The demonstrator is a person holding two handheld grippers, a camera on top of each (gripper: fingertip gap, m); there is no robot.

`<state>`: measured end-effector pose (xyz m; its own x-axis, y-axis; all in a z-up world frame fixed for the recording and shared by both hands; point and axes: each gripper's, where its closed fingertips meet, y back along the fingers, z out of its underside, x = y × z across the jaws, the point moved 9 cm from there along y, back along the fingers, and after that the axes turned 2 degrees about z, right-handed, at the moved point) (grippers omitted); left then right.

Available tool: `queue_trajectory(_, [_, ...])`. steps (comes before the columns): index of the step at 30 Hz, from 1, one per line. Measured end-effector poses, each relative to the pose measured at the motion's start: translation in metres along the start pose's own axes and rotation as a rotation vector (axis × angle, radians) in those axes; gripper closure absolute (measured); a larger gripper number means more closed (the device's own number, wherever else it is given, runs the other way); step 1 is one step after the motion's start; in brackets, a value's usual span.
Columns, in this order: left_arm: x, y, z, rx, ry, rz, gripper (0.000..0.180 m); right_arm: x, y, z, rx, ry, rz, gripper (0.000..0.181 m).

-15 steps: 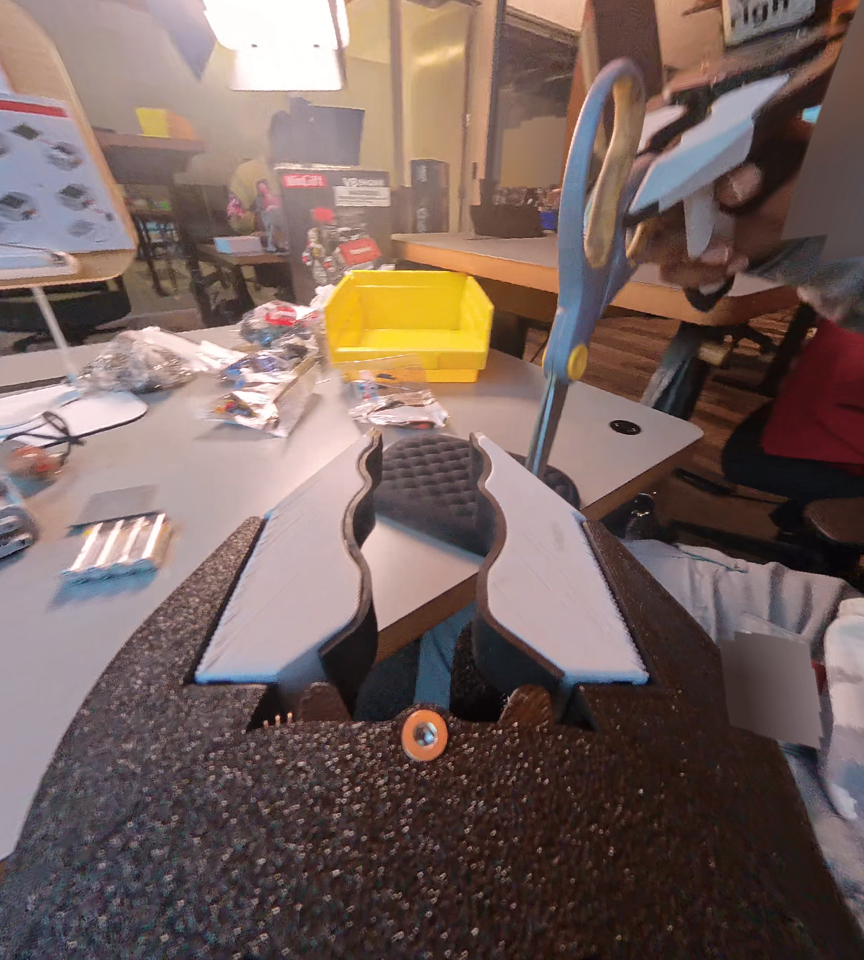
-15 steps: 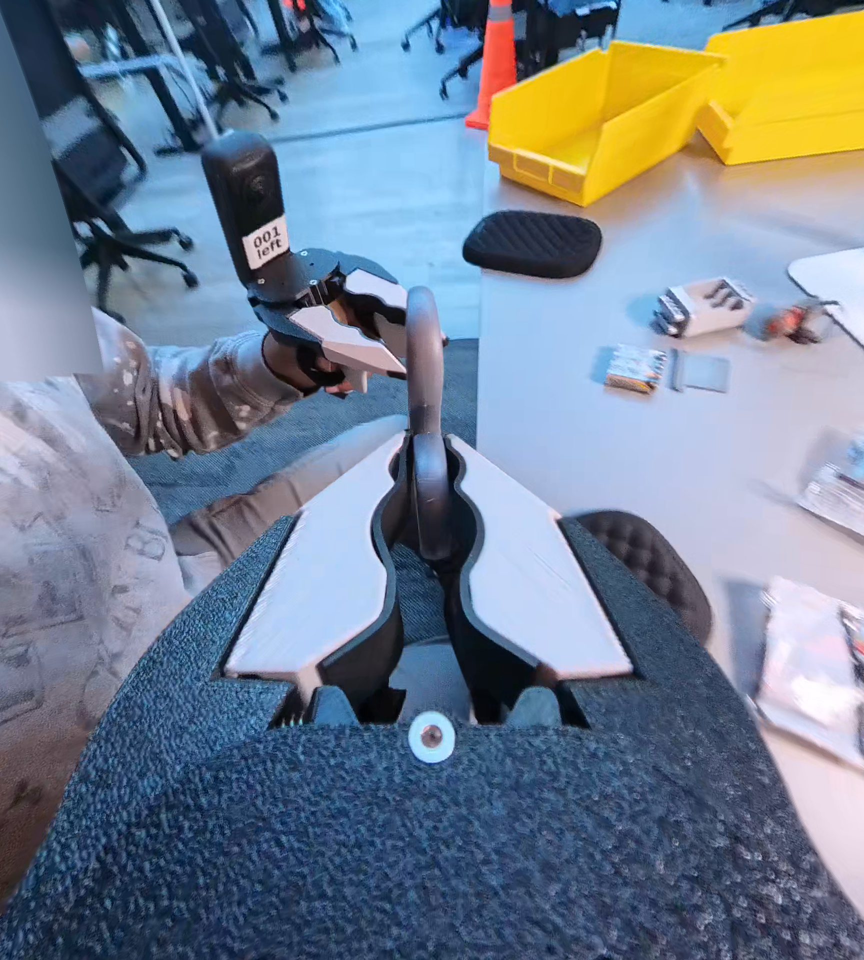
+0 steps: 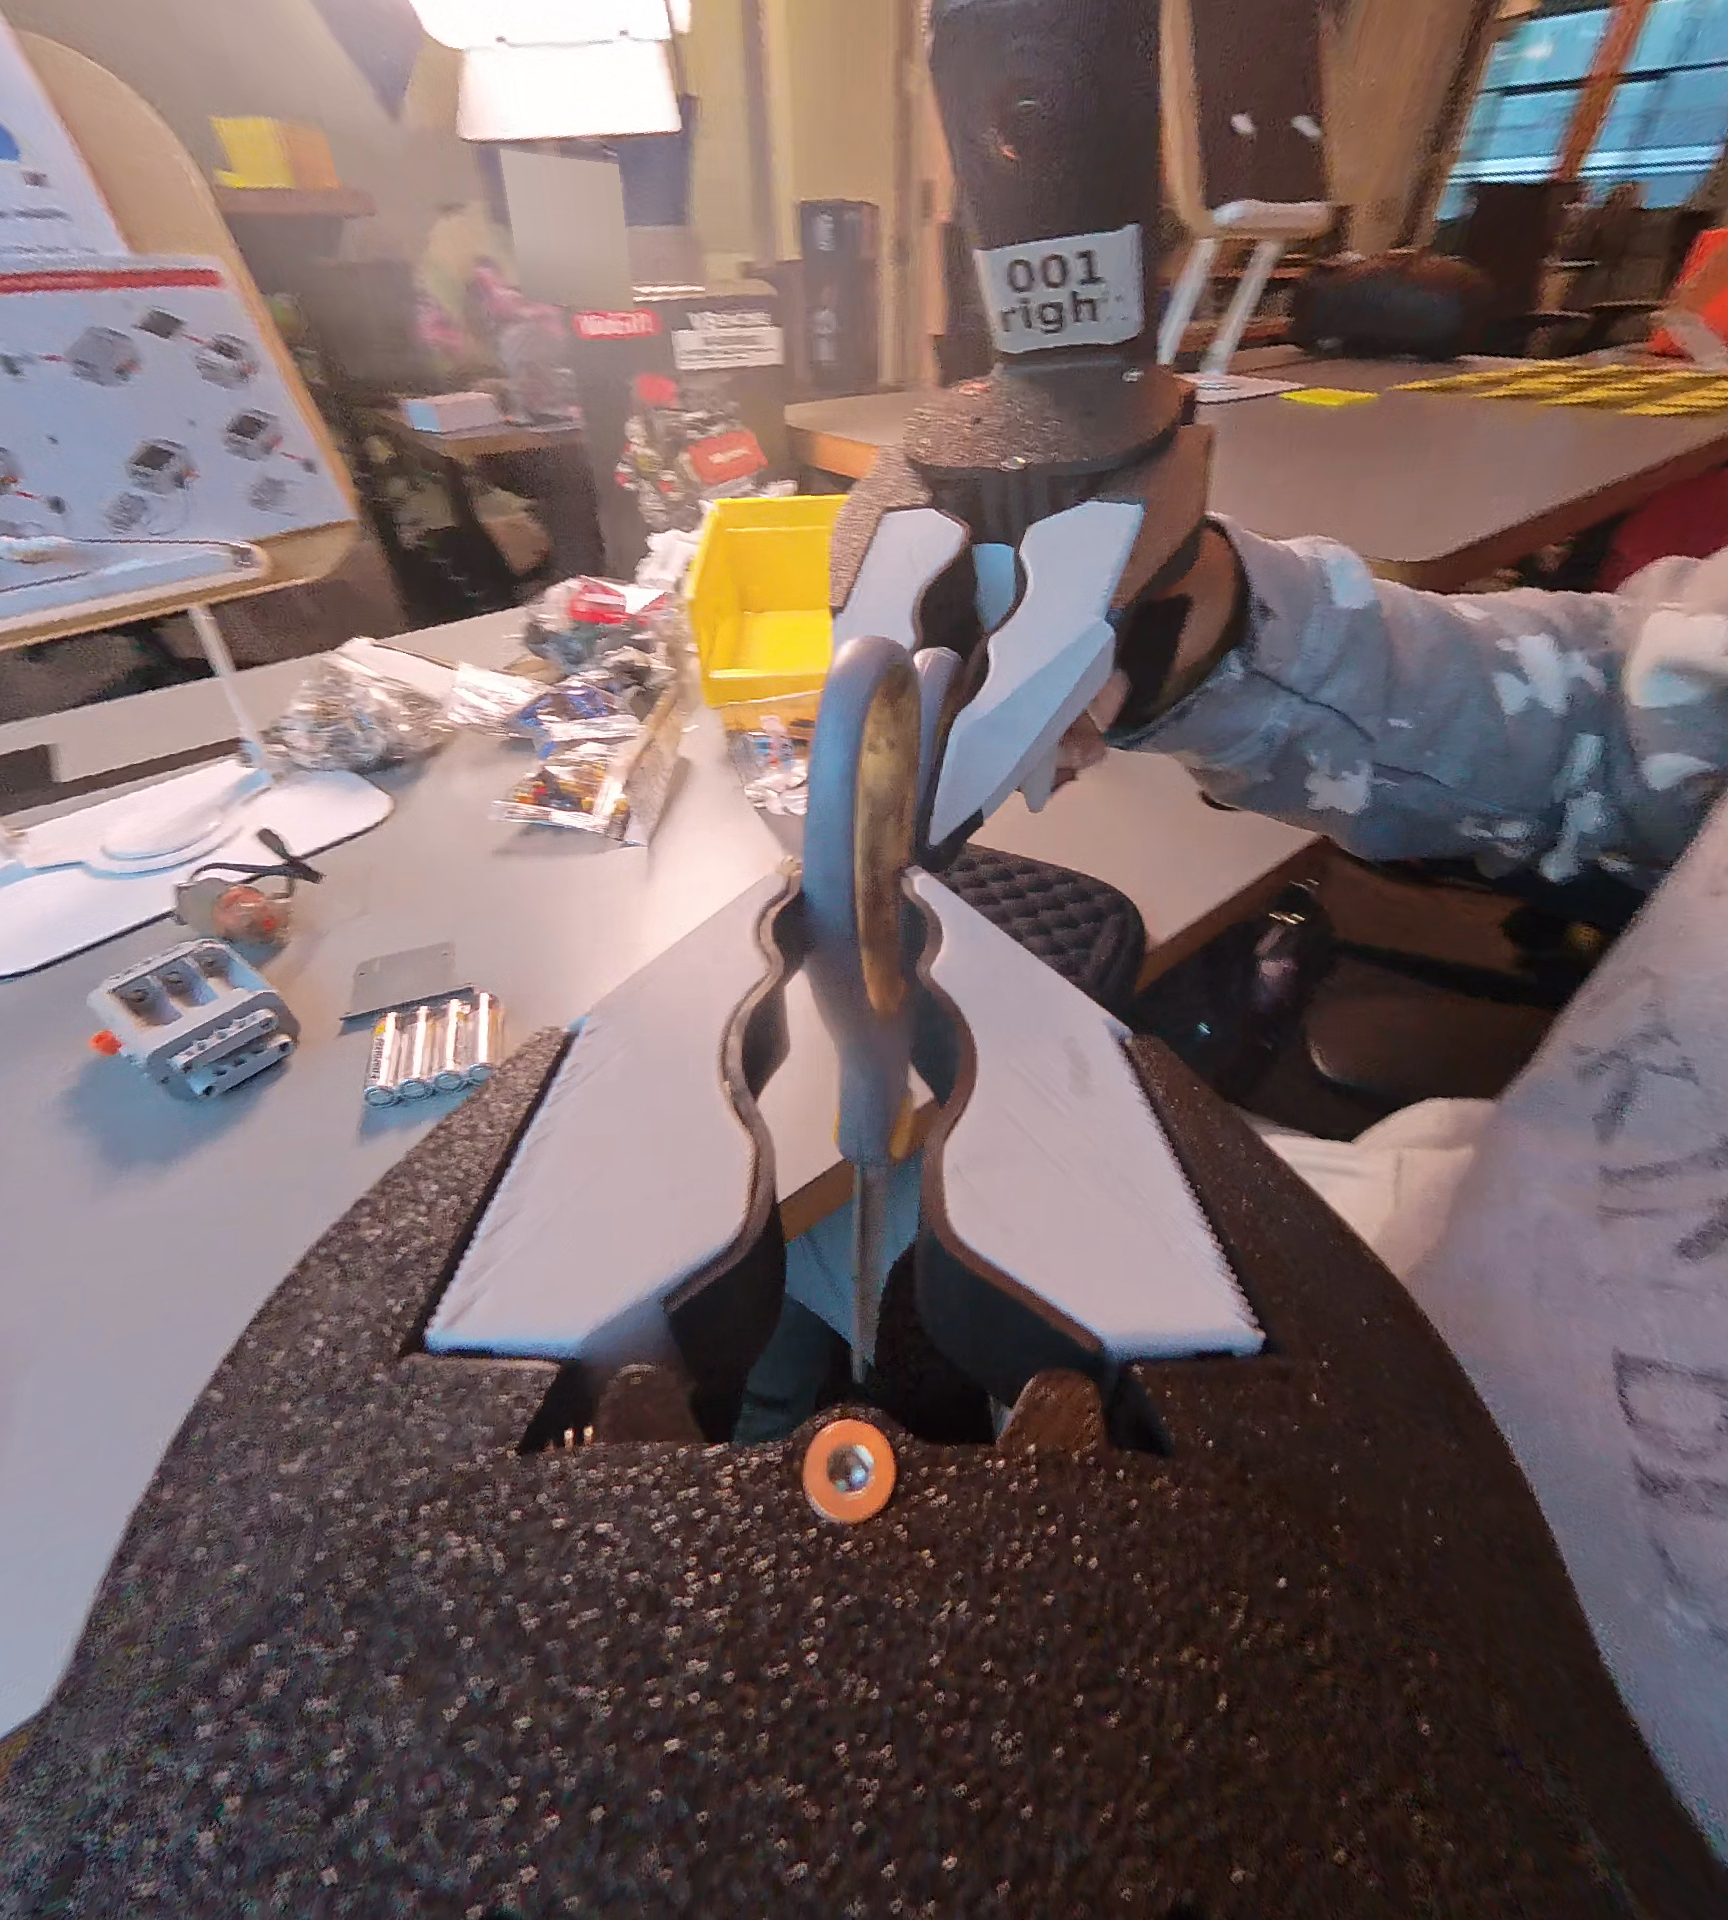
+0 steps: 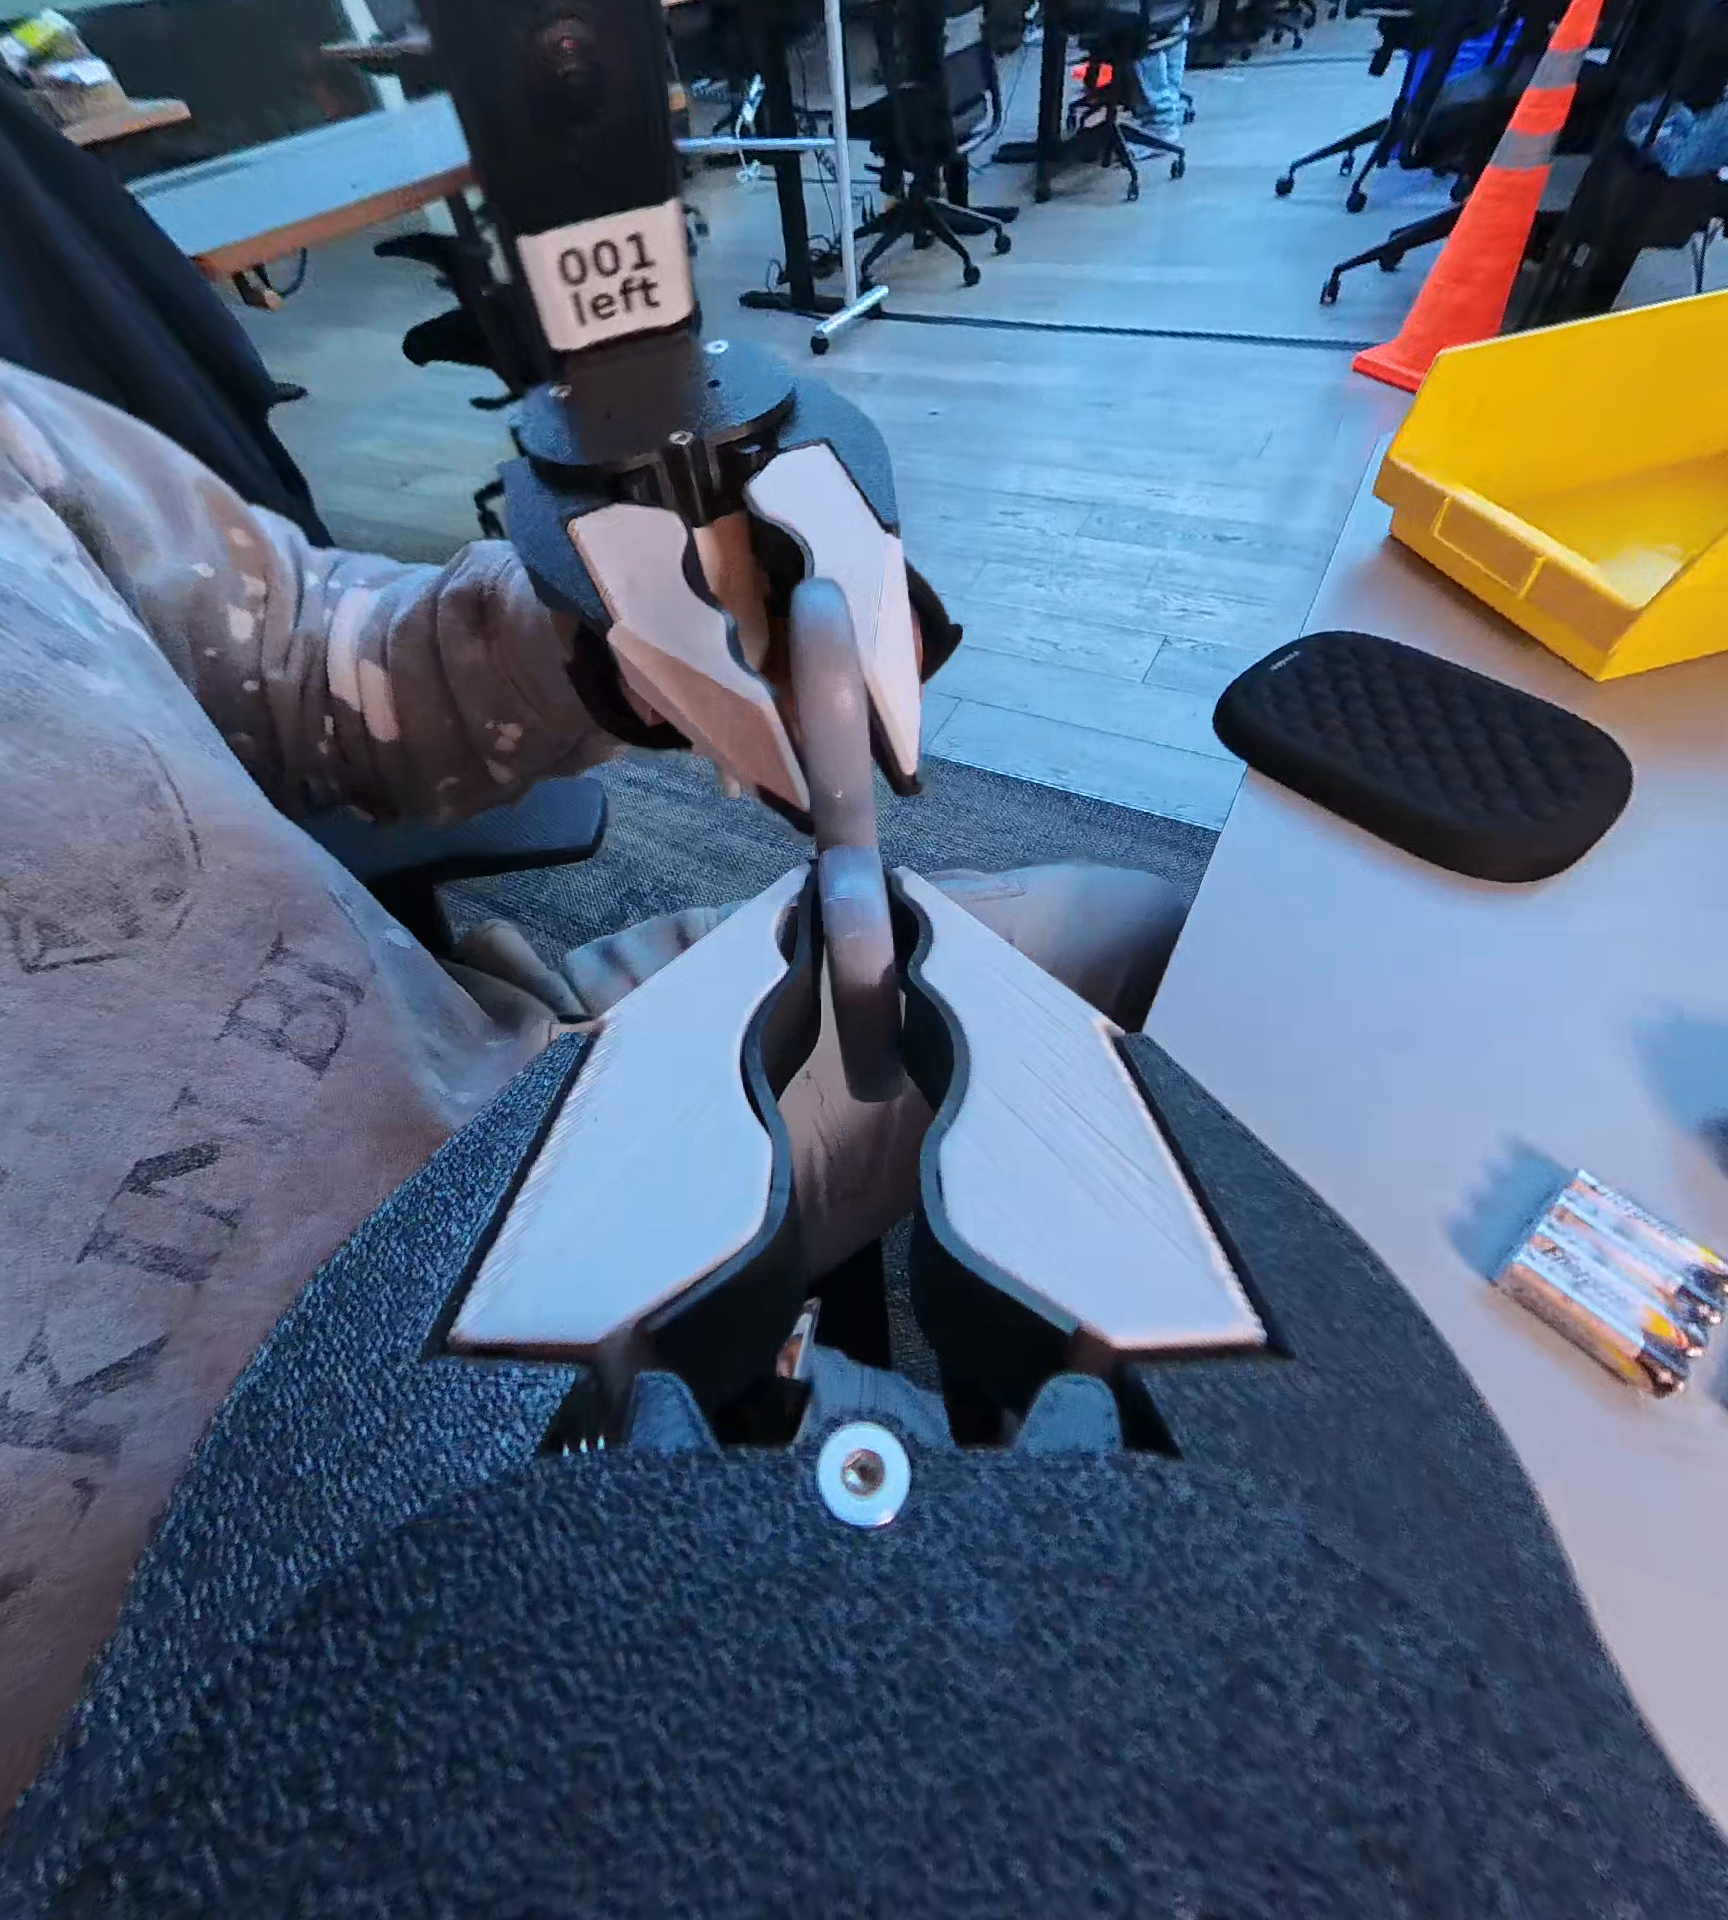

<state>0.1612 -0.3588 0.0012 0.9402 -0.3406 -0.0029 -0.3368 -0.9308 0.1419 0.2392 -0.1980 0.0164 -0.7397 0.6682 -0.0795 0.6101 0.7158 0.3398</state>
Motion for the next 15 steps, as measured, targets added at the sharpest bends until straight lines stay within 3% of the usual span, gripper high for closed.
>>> queue_trajectory(3, [-0.038, 0.014, 0.002, 0.042, 0.037, 0.129, 0.173, 0.02, -0.011, -0.006, 0.023, -0.021, 0.02, 0.17])
queue_trajectory(9, [-0.157, 0.049, 0.015, 0.271, 0.223, 0.315, 0.176, 0.054, 0.0, -0.004, 0.147, -0.119, 0.222, 0.172])
queue_trajectory(15, [-0.172, 0.033, 0.021, 0.174, 0.27, 0.369, 0.174, 0.037, -0.01, 0.027, 0.169, -0.194, 0.338, 0.171])
